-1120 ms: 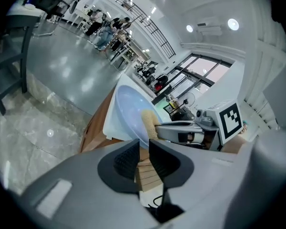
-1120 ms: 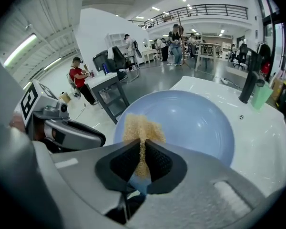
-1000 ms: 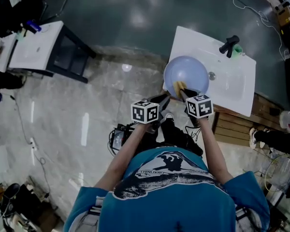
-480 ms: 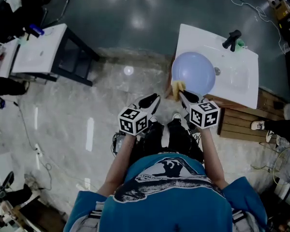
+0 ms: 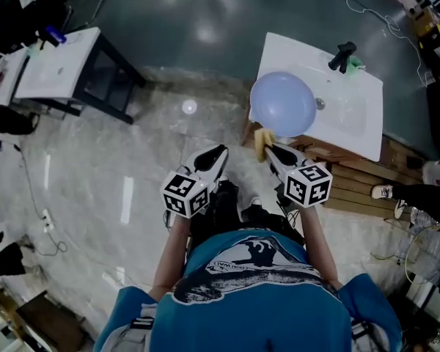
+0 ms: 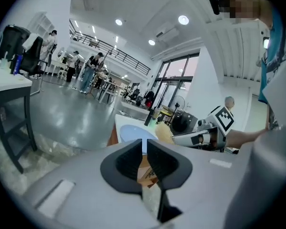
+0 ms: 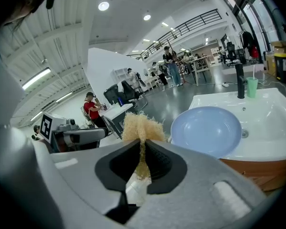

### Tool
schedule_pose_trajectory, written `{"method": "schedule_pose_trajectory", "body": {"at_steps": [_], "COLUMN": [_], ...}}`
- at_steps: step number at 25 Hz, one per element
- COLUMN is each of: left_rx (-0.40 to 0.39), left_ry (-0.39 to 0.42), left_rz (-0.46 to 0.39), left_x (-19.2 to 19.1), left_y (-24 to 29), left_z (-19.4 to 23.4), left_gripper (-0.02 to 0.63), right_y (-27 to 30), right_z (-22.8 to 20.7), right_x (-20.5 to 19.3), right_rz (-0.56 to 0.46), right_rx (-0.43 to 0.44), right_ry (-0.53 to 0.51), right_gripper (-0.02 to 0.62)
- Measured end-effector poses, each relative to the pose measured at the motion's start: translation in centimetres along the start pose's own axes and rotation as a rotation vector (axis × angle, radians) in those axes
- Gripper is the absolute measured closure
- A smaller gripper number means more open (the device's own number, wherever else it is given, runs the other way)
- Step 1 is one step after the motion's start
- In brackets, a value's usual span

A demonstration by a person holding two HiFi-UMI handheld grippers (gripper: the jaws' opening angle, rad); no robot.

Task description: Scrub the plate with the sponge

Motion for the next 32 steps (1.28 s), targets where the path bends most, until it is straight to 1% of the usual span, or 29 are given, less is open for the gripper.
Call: {"method": "schedule_pose_trajectory", "body": {"at_steps": [4, 7, 11, 15, 19, 23, 27, 32], "left_rx": [0.018, 0.045, 0.071, 0.094, 0.107, 0.107, 0.103, 0.094], "left_ry": [0.0, -0.014, -0.041, -0.041, -0.04, -0.034, -0.026, -0.018], "left_rz": [-0.02, -0.036, -0.061, -0.073, -0.085, -0.084, -0.078, -0.091], "left_x": [-1.3, -2.5, -4.5, -6.4, -7.8, -8.8, -9.2, -9.0], "left_y": [-0.4, -0.8, -1.7, -2.6, -3.2, -3.4, -3.3, -3.1], "left_z": [-3.2, -5.9, -9.4, -12.0, -14.1, -15.5, -16.4, -16.9], "left_gripper": [0.581, 0.593, 0.594, 0.594, 0.594, 0.594, 0.594, 0.594], "right_y": [-2.3, -4.4, -6.9, -8.7, -10.3, -11.3, -11.5, -11.7], "right_z": [0.0, 0.1, 0.1, 0.3, 0.6, 0.9, 1.2, 1.5], "right_x": [-1.4, -2.5, -3.9, -5.4, -6.8, -7.5, -7.7, -7.8], "right_rz": [0.006, 0.008, 0.009, 0.008, 0.014, 0.024, 0.029, 0.03], "right_rx": [0.03, 0.054, 0.096, 0.132, 0.153, 0.168, 0.185, 0.193], "right_ry": [-0.01, -0.017, -0.034, -0.055, -0.079, -0.126, -0.139, -0.149], "right_gripper": [0.563, 0.563, 0.565, 0.565, 0.566, 0.568, 0.568, 0.568]}}
Point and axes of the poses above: the fingertips, and each gripper's own axes: y forward along the fingers, z to its left, x out of its top, the point moved 9 cm from there along -y, backward along the fingers, and after that the axes turned 5 degrees about -y, right-handed, at the moved point
